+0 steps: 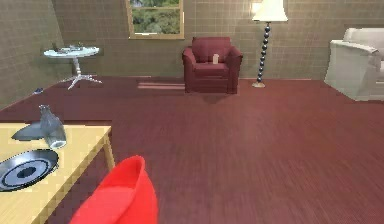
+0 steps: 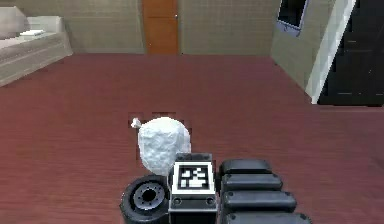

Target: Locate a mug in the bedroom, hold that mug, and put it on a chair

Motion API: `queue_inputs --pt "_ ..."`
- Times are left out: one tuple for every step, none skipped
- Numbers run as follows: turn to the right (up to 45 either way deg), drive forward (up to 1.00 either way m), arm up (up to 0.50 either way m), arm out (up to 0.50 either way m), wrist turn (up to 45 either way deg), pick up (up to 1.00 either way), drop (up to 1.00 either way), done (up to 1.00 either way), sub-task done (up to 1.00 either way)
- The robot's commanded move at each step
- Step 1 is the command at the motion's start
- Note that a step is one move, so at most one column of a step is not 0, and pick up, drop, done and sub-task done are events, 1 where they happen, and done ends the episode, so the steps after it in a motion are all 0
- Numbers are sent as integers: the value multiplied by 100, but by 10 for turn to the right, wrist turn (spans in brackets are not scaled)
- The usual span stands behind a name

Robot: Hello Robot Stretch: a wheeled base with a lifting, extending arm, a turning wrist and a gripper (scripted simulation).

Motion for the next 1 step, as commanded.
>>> queue_inputs --pt "210 0 0 0 0 0 0 0 0"
